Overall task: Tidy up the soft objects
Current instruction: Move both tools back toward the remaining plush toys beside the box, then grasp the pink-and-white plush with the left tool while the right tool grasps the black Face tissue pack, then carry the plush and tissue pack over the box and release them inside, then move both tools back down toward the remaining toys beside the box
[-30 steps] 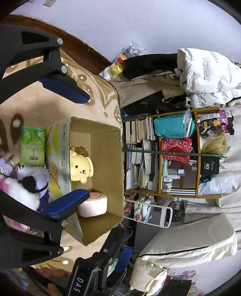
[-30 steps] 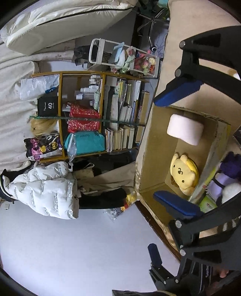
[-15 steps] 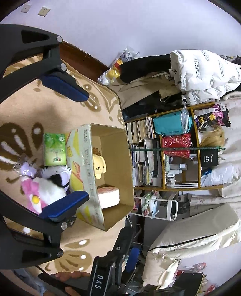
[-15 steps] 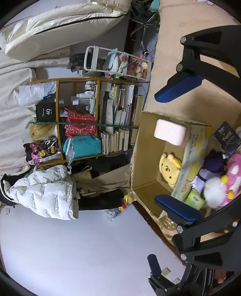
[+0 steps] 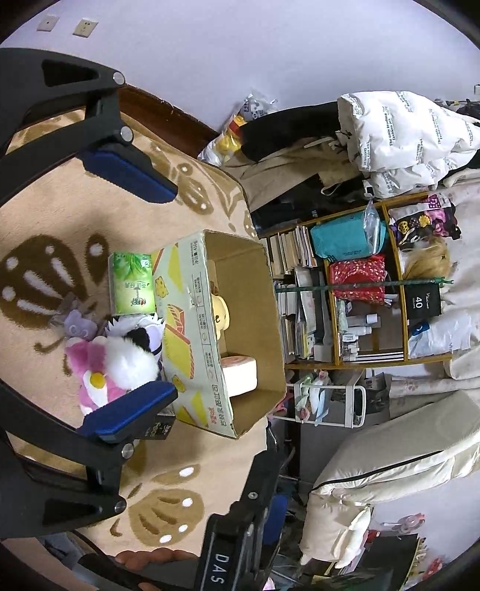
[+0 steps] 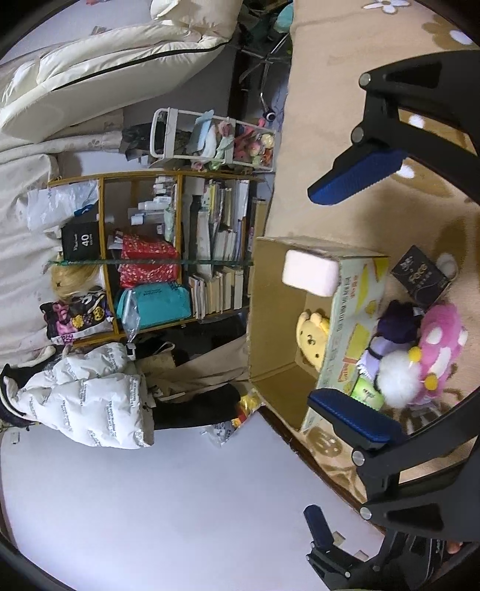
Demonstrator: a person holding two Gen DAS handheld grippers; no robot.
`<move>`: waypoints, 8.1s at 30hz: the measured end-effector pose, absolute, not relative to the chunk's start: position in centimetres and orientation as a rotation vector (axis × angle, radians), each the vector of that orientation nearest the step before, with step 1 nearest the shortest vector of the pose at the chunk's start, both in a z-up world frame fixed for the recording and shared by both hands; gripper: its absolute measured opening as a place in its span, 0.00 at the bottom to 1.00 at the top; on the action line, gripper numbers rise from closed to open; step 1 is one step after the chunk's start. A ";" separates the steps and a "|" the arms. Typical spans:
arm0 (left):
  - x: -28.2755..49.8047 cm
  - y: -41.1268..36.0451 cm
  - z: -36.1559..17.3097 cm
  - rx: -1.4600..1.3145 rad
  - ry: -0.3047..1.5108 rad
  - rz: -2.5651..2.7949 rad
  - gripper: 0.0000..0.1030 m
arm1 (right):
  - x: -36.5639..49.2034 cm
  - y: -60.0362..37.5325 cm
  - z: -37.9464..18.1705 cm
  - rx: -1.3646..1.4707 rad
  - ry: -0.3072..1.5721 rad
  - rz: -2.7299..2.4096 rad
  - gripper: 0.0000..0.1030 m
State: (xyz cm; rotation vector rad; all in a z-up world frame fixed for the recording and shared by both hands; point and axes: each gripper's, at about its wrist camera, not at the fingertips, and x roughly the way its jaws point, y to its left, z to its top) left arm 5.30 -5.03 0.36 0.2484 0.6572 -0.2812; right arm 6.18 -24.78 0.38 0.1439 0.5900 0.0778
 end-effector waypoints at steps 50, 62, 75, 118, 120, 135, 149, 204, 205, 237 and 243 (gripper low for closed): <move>8.6 -8.7 -6.4 0.301 0.724 -0.385 0.93 | 9.2 -26.6 -6.7 0.211 0.828 0.031 1.00; 9.4 -8.3 -8.1 0.289 0.771 -0.392 0.93 | 10.1 -26.9 -9.4 0.231 0.924 0.030 1.00; 10.0 -9.0 -9.5 0.279 0.831 -0.434 0.93 | 11.4 -27.9 -12.6 0.342 1.045 0.032 1.00; 10.1 -10.7 -12.2 0.327 0.860 -0.486 0.41 | 13.4 -26.7 -16.2 0.379 1.227 0.038 0.72; 10.2 -10.5 -12.1 0.315 0.866 -0.485 0.41 | 13.5 -26.5 -16.2 0.365 1.229 0.045 0.68; 9.9 -8.7 -9.8 0.209 0.842 -0.480 0.36 | 13.1 -25.5 -14.7 0.302 1.152 0.043 0.63; 8.6 -5.8 -6.3 0.136 0.754 -0.413 0.35 | 10.2 -26.7 -9.6 0.306 0.973 0.070 0.62; 17.4 -5.5 -1.9 0.071 0.571 -0.352 0.36 | 15.0 -25.7 -2.6 0.193 0.541 0.143 0.44; 17.4 -5.6 -1.9 0.077 0.568 -0.356 0.37 | 15.1 -25.8 -2.7 0.202 0.548 0.148 0.44; 8.8 -1.3 0.4 0.164 0.613 -0.224 0.92 | 8.4 -22.8 -0.4 0.121 0.607 0.173 1.00; 6.2 -0.8 1.3 0.157 0.619 -0.235 0.92 | 6.7 -22.2 0.1 0.087 0.634 0.184 1.00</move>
